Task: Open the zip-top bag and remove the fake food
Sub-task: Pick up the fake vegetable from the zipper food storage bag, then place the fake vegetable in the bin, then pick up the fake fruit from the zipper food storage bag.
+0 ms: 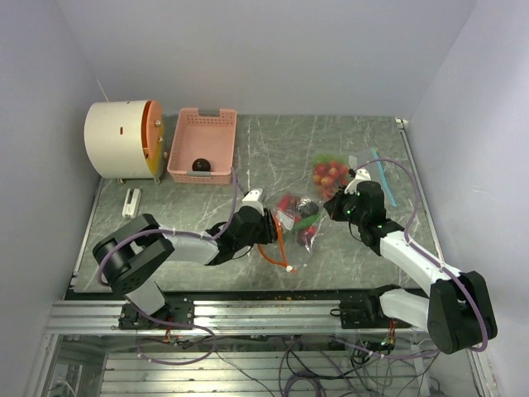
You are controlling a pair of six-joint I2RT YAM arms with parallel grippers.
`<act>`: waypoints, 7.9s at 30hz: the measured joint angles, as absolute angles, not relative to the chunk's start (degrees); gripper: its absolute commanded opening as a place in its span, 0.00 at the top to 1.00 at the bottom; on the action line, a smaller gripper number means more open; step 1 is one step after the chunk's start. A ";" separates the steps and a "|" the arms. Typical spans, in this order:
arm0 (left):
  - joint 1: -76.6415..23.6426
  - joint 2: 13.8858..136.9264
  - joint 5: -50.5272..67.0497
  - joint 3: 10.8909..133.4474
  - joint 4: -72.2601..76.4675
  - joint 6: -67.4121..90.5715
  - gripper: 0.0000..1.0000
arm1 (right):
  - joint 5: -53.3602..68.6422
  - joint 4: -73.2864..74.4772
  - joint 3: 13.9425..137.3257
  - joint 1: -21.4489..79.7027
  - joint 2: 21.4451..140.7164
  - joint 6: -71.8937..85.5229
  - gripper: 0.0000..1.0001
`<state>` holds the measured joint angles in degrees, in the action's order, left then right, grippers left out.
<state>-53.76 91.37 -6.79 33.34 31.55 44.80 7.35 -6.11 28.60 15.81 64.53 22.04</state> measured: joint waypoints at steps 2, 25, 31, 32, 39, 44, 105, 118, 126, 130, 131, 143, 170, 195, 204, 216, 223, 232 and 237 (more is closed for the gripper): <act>-54.28 92.25 -8.62 34.28 31.73 44.25 0.55 | 7.57 -6.11 28.60 15.81 64.51 22.04 1.00; -59.00 105.27 -31.68 46.11 27.59 34.04 0.26 | 8.47 -6.17 28.45 15.81 63.46 22.02 1.00; -59.48 107.33 -32.27 47.24 29.28 33.41 0.58 | 8.45 -6.13 28.45 15.81 63.33 21.98 1.00; -59.48 107.33 -32.27 47.31 29.56 33.30 0.65 | 8.47 -6.13 28.45 15.81 63.24 21.98 1.00; -59.72 106.56 -32.23 47.13 29.65 33.01 0.89 | 8.47 -6.11 28.45 15.81 63.09 21.96 1.00; -59.72 102.61 -32.18 44.77 26.65 32.95 0.93 | 8.45 -6.02 28.45 15.81 63.09 21.96 1.00; -20.56 98.94 -32.25 70.30 0.64 16.45 0.89 | 6.85 -3.07 31.83 15.81 65.58 20.56 1.00; -9.96 106.48 -21.67 73.08 3.46 17.74 0.18 | 6.83 -4.49 31.83 15.81 69.76 20.53 1.00; -10.46 103.42 -15.18 71.40 6.00 19.51 0.19 | 6.46 -4.43 31.83 15.81 68.97 20.45 1.00; -12.69 95.88 -13.19 64.88 7.62 20.62 0.27 | 6.42 -4.43 31.83 15.81 68.95 20.36 1.00; -13.93 94.15 -13.26 63.35 8.23 20.93 0.29 | 6.42 -4.43 31.83 15.81 68.95 20.34 1.00; -30.59 70.85 -11.57 35.99 12.21 29.76 0.60 | 6.44 -4.01 31.83 15.81 67.16 20.34 1.00; -47.68 84.97 2.72 27.51 27.94 45.71 0.60 | 8.32 -4.47 31.83 15.81 67.13 20.71 1.00; -49.76 98.37 1.02 40.84 31.38 42.09 0.33 | 8.80 -4.49 31.83 15.81 66.46 20.71 1.00; -51.00 96.75 0.12 34.00 34.15 33.15 0.55 | 9.39 -4.51 31.83 15.81 66.48 20.71 1.00; -53.41 101.89 1.15 33.41 44.77 21.41 0.49 | 9.41 -4.40 31.83 15.81 66.46 20.53 1.00; -55.37 105.95 -1.67 34.02 51.03 17.74 0.36 | 9.21 -4.21 31.83 15.81 66.46 20.49 1.00; -55.72 111.42 -4.03 34.09 60.86 14.76 0.38 | 9.21 -3.97 31.83 15.79 66.46 20.45 1.00; -55.72 113.62 -6.15 35.33 62.83 14.00 0.78 | 9.23 -3.97 31.83 15.79 66.46 20.29 1.00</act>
